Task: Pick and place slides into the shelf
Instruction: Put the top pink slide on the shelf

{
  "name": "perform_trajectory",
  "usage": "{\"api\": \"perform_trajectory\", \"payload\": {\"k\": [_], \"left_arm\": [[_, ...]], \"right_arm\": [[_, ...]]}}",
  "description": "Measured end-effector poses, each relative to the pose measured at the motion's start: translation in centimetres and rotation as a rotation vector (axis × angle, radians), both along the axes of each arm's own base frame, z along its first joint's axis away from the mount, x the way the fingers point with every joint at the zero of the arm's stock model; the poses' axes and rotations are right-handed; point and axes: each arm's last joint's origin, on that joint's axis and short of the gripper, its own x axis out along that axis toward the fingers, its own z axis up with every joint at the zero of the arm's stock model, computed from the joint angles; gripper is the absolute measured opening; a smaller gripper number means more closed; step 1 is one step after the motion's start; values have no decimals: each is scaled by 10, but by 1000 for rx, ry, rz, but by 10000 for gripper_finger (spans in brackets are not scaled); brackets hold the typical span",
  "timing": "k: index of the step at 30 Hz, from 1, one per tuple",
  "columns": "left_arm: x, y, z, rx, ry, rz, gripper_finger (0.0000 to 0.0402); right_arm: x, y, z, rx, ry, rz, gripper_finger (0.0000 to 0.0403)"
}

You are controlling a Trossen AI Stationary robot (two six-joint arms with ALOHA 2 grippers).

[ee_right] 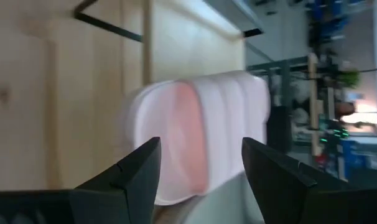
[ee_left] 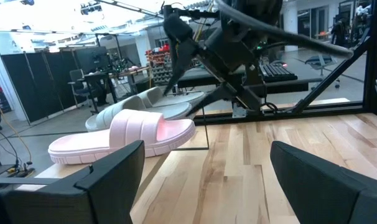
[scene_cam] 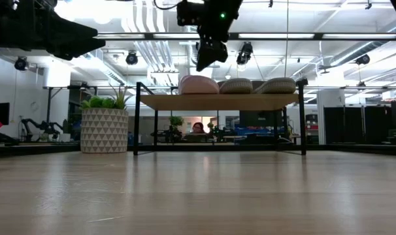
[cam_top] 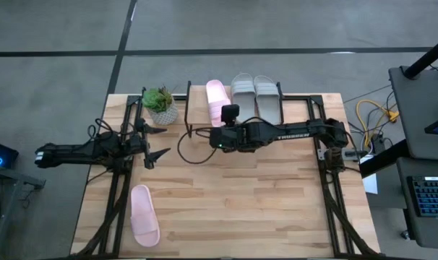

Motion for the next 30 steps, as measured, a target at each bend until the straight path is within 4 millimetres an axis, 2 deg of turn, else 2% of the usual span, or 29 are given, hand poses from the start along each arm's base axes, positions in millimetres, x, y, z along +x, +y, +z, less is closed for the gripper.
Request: {"api": "perform_trajectory", "payload": {"k": [13,21,25,30], "left_arm": [[0,0,0,0,4,0,331],[0,0,0,0,5,1,331],[1,0,0,0,6,0,331],[1,0,-1,0,7,1,331]], "right_arm": [[-1,-39,-14,-3,34,-36,214],[0,-46,-17,-18,29,-34,208],[0,-48,-18,-17,31,-37,180],[0,-48,-18,-17,30,-40,118]]}}
